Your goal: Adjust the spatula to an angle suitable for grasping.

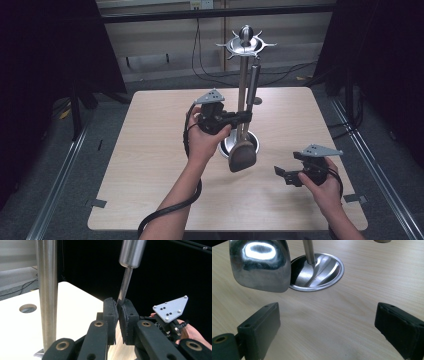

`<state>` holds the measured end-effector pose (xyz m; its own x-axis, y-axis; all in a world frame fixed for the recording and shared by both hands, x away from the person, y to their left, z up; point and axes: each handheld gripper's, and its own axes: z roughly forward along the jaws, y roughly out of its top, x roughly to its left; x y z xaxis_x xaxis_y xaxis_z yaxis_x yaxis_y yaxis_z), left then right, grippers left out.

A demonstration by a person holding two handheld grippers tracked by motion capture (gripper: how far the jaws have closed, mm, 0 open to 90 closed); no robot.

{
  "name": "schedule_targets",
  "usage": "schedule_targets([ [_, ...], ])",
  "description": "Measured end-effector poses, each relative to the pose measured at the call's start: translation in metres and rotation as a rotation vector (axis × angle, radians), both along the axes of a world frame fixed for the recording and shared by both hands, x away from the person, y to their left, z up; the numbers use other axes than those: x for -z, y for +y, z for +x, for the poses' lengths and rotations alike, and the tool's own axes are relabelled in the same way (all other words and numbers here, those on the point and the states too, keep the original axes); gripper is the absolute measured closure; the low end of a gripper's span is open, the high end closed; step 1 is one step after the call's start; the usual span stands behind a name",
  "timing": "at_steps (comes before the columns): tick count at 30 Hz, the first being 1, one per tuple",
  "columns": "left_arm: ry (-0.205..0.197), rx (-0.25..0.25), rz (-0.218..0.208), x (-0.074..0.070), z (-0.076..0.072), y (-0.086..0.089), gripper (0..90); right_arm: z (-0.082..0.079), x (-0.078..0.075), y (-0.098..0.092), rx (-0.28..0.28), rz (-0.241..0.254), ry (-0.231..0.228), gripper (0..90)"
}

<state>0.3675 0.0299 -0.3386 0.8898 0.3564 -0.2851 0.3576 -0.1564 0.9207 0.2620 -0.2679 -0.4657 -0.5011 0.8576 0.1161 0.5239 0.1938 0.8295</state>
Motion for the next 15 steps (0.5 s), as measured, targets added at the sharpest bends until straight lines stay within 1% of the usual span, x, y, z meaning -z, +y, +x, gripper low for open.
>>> schedule_targets([
  [3,-0.001,-0.002,-0.006,-0.0002,0.0001,-0.0003,83.5,0.0,0.0,0.0,0.0,0.001,0.0,5.7],
  [7,-0.002,-0.001,0.002,0.0001,0.0008,0.0006,82.9,0.0001,0.0001,0.0003,-0.004,-0.007,-0.001,5.7],
  [8,0.0,0.004,-0.005,0.0005,0.0011,0.0008,81.8,0.0001,0.0002,0.0003,-0.005,-0.007,-0.003,5.7],
  [10,-0.008,-0.002,0.008,0.0005,0.0008,0.0004,80.2,0.0002,0.0003,0.0004,-0.006,-0.007,-0.002,5.7],
  [14,-0.006,0.003,0.019,0.0013,0.0018,0.0002,78.3,0.0002,0.0006,0.0007,-0.007,-0.006,0.002,5.7],
  [15,-0.003,0.008,0.015,0.0018,0.0022,0.0001,78.0,0.0002,0.0006,0.0011,-0.006,-0.001,0.002,5.7],
])
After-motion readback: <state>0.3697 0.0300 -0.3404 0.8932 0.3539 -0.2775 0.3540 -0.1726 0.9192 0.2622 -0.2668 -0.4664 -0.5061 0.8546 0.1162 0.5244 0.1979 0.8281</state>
